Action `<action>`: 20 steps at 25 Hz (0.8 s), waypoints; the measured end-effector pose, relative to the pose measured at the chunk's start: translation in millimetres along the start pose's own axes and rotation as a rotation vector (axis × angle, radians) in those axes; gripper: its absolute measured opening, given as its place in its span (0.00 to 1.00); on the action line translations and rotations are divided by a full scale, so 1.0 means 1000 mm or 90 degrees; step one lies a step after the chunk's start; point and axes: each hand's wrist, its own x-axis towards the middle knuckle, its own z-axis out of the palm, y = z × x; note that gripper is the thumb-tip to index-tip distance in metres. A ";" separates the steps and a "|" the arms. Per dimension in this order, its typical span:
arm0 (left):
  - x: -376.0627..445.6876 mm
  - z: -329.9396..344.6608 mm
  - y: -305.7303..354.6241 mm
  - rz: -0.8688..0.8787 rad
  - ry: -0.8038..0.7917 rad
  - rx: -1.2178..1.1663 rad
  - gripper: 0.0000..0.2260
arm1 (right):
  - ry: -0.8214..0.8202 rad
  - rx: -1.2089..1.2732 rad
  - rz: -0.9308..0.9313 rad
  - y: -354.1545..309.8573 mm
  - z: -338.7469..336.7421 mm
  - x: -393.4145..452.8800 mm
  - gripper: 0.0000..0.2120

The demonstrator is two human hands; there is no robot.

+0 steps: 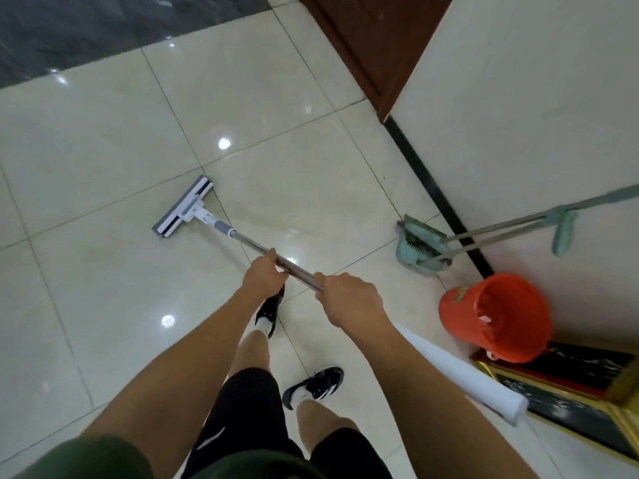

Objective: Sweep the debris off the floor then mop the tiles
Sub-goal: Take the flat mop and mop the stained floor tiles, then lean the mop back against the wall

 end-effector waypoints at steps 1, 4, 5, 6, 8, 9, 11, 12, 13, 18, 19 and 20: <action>-0.002 0.002 0.004 0.019 0.004 0.061 0.24 | 0.000 -0.001 0.003 0.003 -0.005 -0.002 0.14; 0.012 -0.008 0.024 0.083 0.059 0.198 0.20 | 0.010 -0.004 0.034 0.015 -0.034 0.003 0.12; 0.021 -0.016 0.030 0.113 0.067 0.220 0.19 | 0.016 -0.007 0.049 0.018 -0.048 0.007 0.12; 0.032 -0.026 0.036 0.143 0.061 0.225 0.19 | 0.022 -0.010 0.065 0.021 -0.062 0.012 0.12; 0.051 -0.046 0.049 0.202 0.026 0.206 0.20 | 0.033 -0.013 0.092 0.025 -0.092 0.023 0.12; 0.059 -0.055 0.056 0.227 0.013 0.192 0.20 | 0.046 -0.014 0.103 0.026 -0.105 0.027 0.13; 0.074 -0.072 0.071 0.275 0.006 0.199 0.15 | 0.095 -0.027 0.121 0.029 -0.128 0.035 0.13; 0.083 -0.079 0.079 0.297 0.002 0.223 0.12 | 0.125 -0.037 0.128 0.031 -0.135 0.040 0.12; 0.091 -0.086 0.088 0.311 -0.003 0.246 0.10 | 0.165 -0.046 0.133 0.035 -0.140 0.045 0.11; 0.119 -0.104 0.126 0.306 -0.003 0.261 0.10 | 0.438 -0.057 0.048 0.056 -0.136 0.070 0.11; 0.124 -0.105 0.131 0.303 -0.006 0.253 0.10 | 0.474 -0.018 0.016 0.057 -0.131 0.074 0.12; 0.128 -0.106 0.135 0.301 -0.009 0.241 0.10 | 0.493 0.052 0.012 0.055 -0.126 0.077 0.13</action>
